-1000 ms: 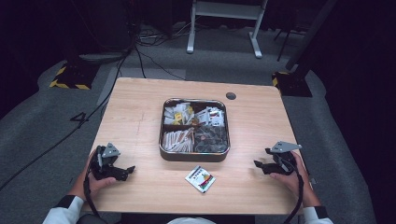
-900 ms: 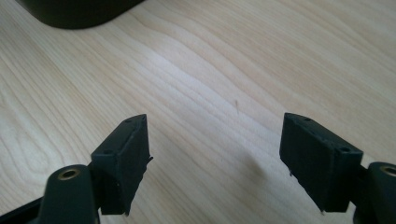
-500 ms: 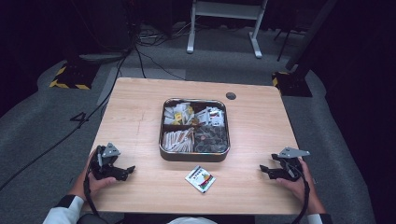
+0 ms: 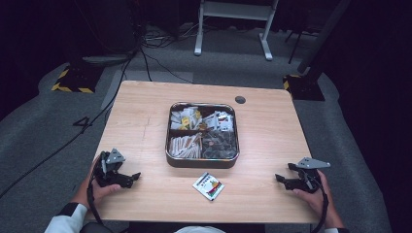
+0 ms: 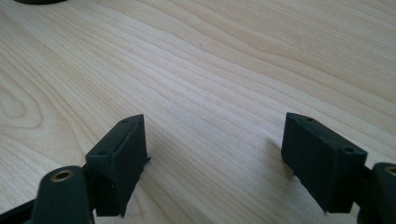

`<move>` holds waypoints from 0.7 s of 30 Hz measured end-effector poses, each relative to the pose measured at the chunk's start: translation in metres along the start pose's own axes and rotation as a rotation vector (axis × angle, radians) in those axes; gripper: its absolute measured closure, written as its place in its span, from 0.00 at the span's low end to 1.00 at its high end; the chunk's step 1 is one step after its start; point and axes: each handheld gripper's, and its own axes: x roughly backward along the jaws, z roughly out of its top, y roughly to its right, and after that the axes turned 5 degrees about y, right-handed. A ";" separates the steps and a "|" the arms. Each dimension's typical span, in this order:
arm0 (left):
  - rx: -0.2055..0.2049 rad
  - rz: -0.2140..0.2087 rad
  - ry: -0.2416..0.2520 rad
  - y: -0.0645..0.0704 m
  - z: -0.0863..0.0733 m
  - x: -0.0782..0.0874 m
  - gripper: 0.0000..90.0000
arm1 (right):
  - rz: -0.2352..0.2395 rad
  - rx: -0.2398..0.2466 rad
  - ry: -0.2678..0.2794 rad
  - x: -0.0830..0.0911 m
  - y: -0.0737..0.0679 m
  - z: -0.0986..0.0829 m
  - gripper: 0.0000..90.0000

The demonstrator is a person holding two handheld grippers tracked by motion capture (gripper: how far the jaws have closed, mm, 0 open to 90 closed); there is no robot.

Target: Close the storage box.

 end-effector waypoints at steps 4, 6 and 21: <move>0.000 0.000 0.000 0.000 0.000 0.000 0.00 | -0.014 -0.013 0.009 0.002 0.001 -0.003 0.25; 0.000 0.000 0.000 0.000 0.000 0.000 0.00 | -0.018 -0.019 0.017 0.003 0.001 -0.004 0.25; 0.001 0.000 0.000 0.000 0.000 0.000 0.00 | -0.029 -0.027 0.018 0.004 0.002 -0.005 0.25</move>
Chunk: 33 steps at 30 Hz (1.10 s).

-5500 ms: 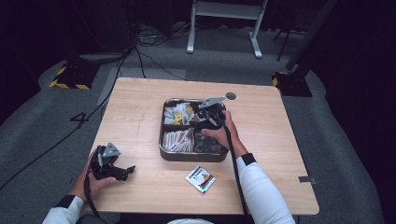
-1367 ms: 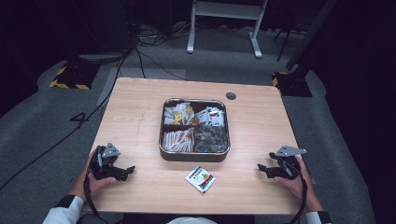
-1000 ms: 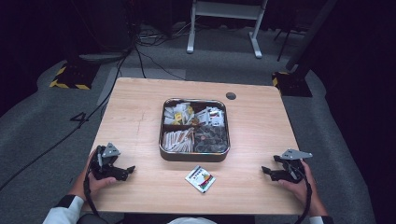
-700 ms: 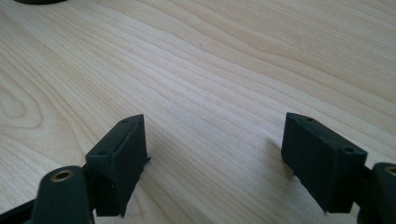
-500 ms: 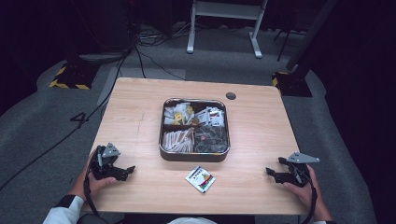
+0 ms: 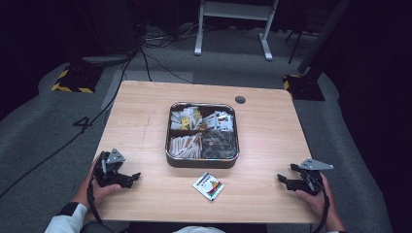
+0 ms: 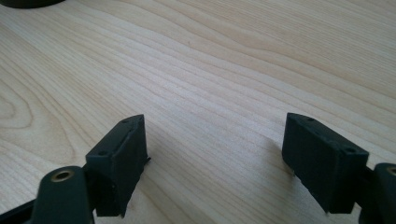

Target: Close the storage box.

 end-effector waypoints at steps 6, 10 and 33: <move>-0.001 0.000 0.000 0.000 0.000 0.000 0.00 | -0.009 -0.004 -0.001 0.000 0.000 0.000 0.25; -0.003 -0.001 0.000 0.000 0.000 0.000 0.00 | -0.019 -0.009 -0.002 -0.001 0.000 0.001 0.24; -0.009 -0.006 0.000 -0.001 0.000 0.000 0.00 | -0.029 -0.017 -0.001 -0.002 0.001 0.002 0.24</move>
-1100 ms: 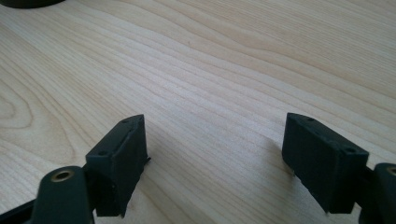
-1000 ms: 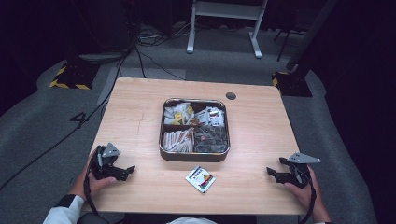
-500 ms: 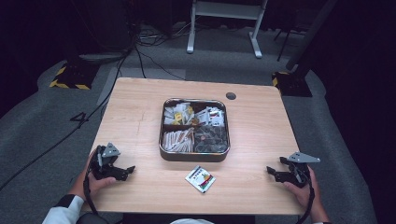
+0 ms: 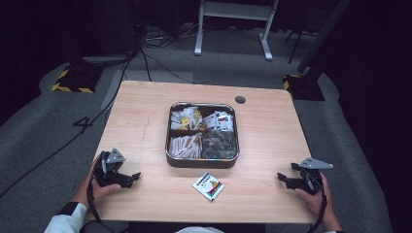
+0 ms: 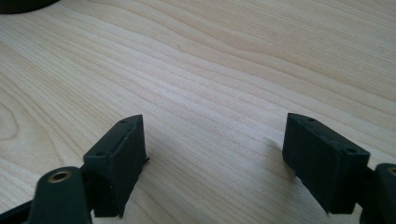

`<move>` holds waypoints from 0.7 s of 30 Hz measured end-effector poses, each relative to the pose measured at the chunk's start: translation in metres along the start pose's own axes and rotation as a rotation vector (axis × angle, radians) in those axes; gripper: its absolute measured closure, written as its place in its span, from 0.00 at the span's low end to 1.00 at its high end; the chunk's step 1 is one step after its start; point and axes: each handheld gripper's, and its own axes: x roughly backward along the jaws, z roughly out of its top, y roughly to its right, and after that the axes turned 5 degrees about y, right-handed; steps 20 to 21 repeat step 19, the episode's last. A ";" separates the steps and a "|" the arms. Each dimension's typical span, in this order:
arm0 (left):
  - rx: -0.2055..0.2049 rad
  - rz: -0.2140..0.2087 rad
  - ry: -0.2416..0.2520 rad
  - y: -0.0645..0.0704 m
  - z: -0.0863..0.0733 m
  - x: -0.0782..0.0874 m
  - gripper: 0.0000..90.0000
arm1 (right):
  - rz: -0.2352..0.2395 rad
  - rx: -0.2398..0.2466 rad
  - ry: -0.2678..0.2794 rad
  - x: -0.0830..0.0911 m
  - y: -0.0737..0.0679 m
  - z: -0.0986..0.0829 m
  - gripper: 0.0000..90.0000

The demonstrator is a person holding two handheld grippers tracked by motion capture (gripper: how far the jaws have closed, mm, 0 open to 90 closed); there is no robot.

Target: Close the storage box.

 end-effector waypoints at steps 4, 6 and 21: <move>0.004 0.000 0.001 0.000 0.000 0.000 0.00 | 0.000 0.000 0.000 0.000 0.000 0.000 0.24; 0.003 0.000 0.001 0.000 0.000 0.000 0.00 | 0.000 0.000 0.000 0.000 0.000 0.000 0.24; 0.004 0.004 0.001 0.000 0.000 0.000 0.00 | 0.001 0.001 0.000 0.000 0.000 0.000 0.24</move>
